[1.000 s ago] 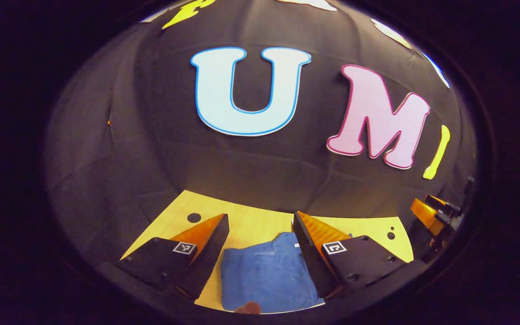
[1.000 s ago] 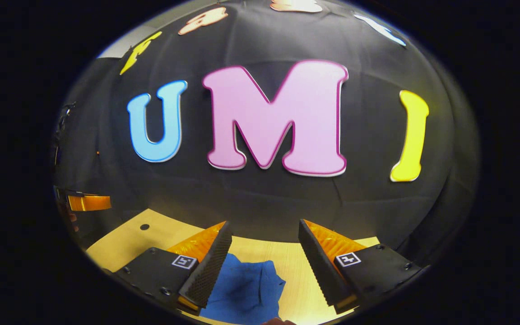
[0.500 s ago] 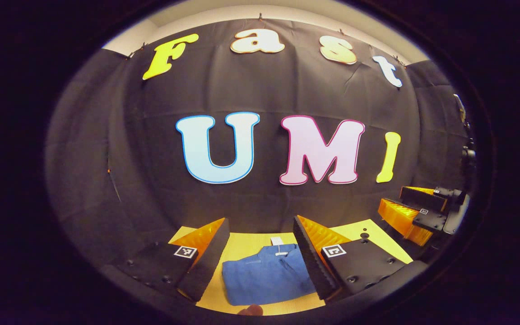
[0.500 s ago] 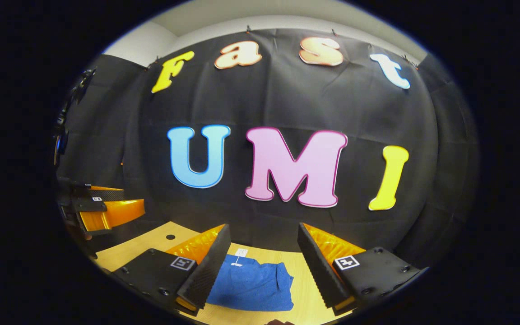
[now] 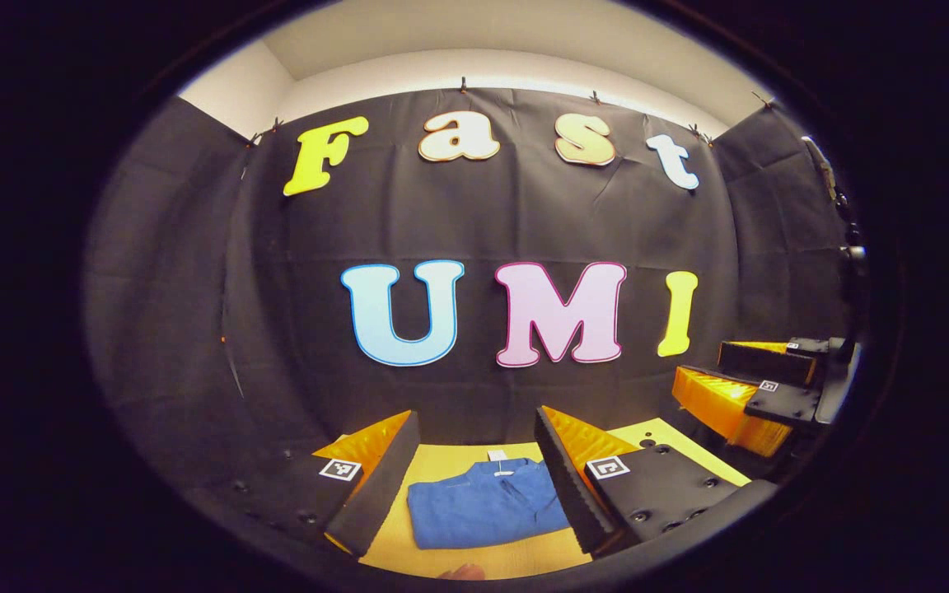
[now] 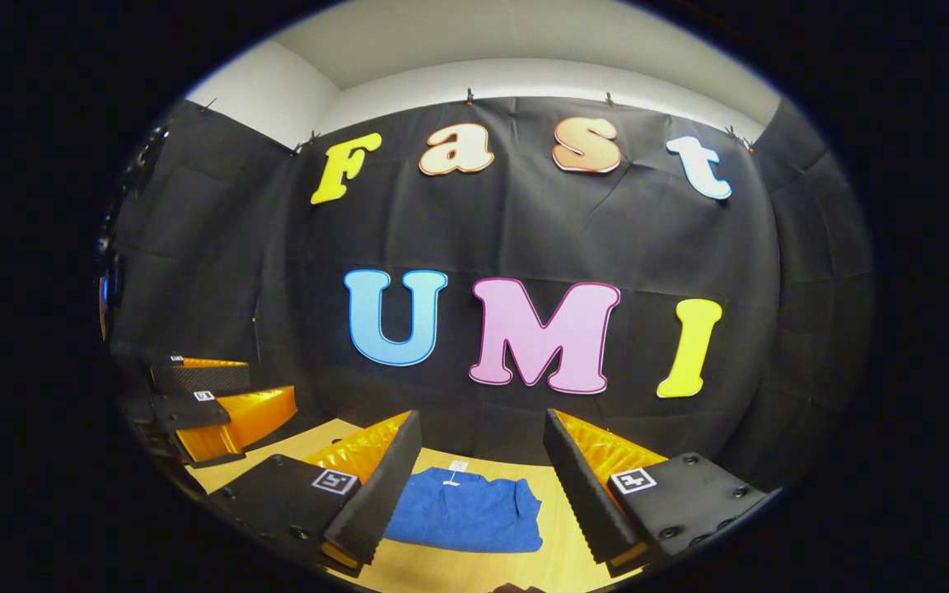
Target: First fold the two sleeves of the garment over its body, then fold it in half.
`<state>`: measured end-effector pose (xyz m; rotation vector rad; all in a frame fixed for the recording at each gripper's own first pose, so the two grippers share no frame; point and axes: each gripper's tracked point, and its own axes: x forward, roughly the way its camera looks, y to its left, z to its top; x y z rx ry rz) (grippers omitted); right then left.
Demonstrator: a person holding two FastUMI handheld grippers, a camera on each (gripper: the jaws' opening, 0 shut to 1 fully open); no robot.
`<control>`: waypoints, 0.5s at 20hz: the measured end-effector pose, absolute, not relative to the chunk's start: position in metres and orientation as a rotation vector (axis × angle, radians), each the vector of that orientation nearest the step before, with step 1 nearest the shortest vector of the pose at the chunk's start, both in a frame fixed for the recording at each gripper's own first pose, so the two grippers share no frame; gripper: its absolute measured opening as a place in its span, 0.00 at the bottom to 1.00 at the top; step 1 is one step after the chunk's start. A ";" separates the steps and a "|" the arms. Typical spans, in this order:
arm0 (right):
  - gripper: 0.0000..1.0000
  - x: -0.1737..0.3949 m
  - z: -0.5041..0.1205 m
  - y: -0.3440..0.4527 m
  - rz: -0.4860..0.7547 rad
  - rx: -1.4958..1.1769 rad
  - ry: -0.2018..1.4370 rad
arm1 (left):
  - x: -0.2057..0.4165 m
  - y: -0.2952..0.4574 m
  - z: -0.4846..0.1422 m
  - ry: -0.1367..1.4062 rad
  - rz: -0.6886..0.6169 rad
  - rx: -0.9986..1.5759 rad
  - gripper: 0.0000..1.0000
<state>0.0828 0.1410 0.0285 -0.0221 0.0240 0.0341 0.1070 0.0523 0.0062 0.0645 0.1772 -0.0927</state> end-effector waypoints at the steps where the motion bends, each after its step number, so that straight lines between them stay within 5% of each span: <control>1: 0.95 0.073 0.028 0.137 0.032 -0.023 0.018 | 0.100 0.045 0.009 0.164 -0.092 0.065 0.82; 3: 0.88 0.056 0.025 0.130 0.030 -0.019 0.018 | 0.087 0.031 0.004 0.174 -0.083 0.069 0.81; 5: 0.95 0.043 0.035 0.125 0.054 -0.018 -0.024 | 0.078 0.023 0.004 0.122 -0.063 0.083 0.82; 6: 0.88 0.040 0.039 0.116 0.041 -0.027 -0.037 | 0.074 0.018 -0.001 0.110 -0.057 0.089 0.80; 10: 0.88 0.036 0.035 0.108 0.038 0.012 -0.055 | 0.054 0.004 -0.028 0.181 -0.055 0.019 0.82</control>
